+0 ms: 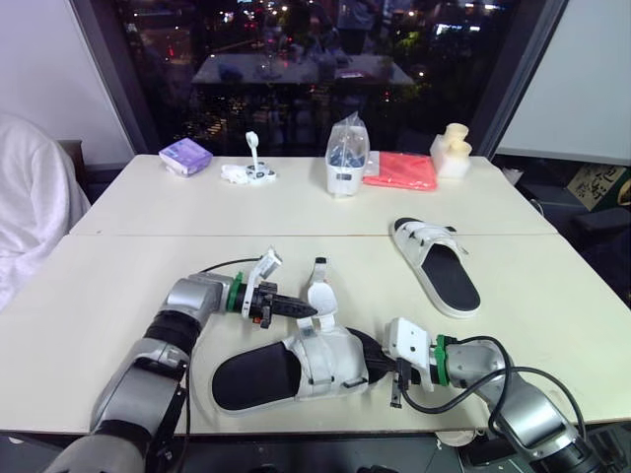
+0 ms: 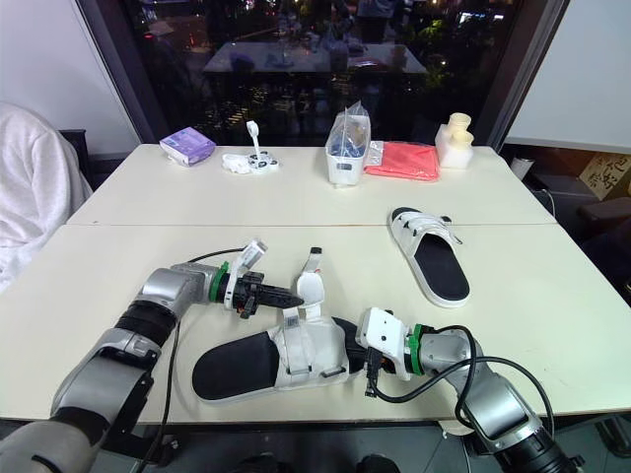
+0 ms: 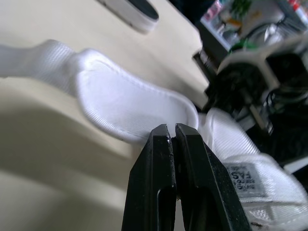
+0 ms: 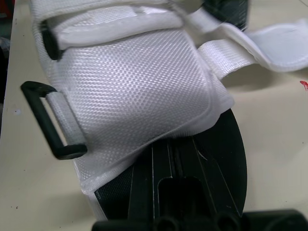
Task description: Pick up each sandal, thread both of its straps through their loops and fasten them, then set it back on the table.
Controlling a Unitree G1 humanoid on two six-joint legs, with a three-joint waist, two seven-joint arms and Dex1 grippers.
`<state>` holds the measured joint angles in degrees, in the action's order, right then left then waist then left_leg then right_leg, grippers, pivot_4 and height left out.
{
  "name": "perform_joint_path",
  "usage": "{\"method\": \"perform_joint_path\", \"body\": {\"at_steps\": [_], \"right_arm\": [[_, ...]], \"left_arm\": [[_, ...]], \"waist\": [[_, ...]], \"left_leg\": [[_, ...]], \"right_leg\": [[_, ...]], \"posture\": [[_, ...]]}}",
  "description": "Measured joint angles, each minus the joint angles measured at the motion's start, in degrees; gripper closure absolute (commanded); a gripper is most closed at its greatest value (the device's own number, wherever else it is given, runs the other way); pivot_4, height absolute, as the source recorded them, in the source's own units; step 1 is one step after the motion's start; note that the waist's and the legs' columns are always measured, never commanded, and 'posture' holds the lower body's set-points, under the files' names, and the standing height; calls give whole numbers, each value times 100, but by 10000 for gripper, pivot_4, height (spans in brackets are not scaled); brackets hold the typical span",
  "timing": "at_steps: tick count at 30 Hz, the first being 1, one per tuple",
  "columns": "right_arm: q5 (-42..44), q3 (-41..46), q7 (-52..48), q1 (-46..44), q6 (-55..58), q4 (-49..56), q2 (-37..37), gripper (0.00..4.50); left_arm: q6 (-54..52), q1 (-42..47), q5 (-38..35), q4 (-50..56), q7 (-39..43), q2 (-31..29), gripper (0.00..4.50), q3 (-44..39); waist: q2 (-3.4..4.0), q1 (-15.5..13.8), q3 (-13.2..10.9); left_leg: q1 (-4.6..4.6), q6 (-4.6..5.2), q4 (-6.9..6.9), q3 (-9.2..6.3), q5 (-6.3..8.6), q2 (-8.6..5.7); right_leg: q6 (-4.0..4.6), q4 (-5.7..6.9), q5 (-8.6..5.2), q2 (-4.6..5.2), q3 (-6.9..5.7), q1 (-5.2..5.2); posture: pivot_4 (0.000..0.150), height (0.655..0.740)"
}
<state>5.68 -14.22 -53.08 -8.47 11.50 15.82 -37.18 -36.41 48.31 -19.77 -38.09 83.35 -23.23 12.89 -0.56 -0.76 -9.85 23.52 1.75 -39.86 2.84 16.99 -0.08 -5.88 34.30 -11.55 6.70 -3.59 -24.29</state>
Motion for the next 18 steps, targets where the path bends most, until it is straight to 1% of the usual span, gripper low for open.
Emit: {"method": "perform_joint_path", "body": {"at_steps": [9,18], "right_arm": [[-9,-4,-4,21,1,29,-11,45000],[-40,-25,-14,0,-7,18,-10,45000]], "left_arm": [[451,-541,271,917,-243,-80,44702,86],[310,-843,265,1391,-552,-106,44702,-38]], "waist": [[0,2,7],[1,5,20]], "left_leg": [[-2,3,0,0,2,0],[-6,4,0,0,3,0]], "right_leg": [[0,-1,0,3,0,3],[0,0,0,3,0,6]], "posture": [[1500,7400],[1500,7400]]}}
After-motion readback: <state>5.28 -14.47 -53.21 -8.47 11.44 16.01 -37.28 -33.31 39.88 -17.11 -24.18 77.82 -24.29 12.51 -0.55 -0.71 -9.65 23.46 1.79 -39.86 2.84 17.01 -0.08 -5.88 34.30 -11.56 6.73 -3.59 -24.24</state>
